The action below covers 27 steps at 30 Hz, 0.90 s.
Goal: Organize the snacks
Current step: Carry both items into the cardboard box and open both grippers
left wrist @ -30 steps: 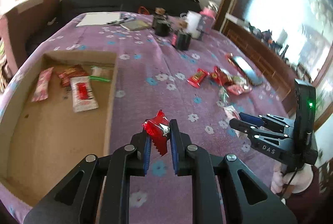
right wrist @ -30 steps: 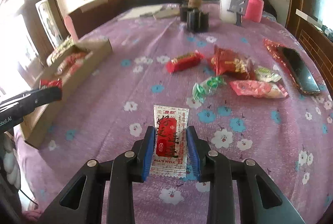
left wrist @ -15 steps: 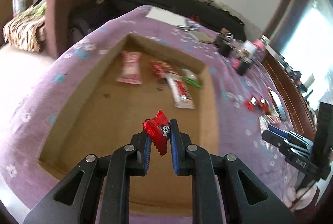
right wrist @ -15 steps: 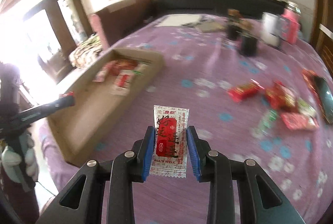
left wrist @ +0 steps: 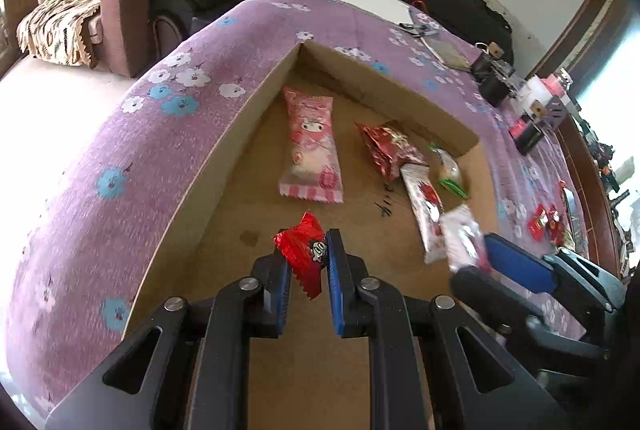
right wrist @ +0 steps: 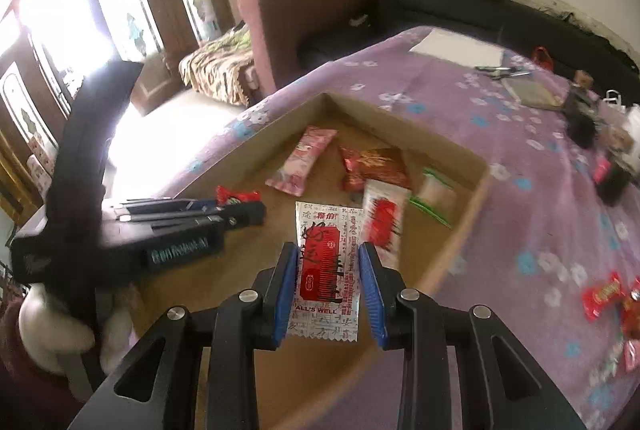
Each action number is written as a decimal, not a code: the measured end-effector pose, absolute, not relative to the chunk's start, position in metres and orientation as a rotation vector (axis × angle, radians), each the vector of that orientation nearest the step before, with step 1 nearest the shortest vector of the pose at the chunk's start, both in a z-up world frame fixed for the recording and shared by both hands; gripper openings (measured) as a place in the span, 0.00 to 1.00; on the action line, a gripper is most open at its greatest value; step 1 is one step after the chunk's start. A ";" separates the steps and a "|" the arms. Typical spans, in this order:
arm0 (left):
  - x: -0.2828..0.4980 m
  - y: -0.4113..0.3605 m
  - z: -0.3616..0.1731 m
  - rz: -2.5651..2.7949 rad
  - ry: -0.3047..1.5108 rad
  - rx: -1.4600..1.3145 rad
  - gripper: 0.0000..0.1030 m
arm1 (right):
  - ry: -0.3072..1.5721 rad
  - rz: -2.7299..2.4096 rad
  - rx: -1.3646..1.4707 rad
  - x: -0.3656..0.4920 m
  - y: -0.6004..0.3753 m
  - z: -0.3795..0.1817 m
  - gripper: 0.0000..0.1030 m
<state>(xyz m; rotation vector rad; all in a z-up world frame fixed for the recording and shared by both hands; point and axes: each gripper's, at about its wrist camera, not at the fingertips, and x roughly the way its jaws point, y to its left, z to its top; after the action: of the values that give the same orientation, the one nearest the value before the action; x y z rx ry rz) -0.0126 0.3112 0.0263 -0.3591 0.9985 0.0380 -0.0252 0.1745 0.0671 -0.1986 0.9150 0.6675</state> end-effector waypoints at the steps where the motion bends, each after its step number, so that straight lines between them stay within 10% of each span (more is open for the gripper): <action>1: -0.011 0.313 0.025 0.043 1.000 -0.365 0.14 | 0.920 0.663 -0.199 -0.021 0.179 0.064 0.31; 23: -0.059 0.311 0.074 0.021 0.846 -0.435 0.30 | 0.905 0.644 -0.032 -0.012 0.147 0.079 0.40; 27: -0.075 0.288 0.087 -0.019 0.809 -0.424 0.56 | 0.868 0.608 0.035 -0.025 0.106 0.090 0.47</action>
<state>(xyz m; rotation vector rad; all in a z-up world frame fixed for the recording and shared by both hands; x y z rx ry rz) -0.0752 0.2881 0.0873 -0.4240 0.8086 -0.0186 -0.0248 0.1059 0.0901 0.0353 0.8680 0.6079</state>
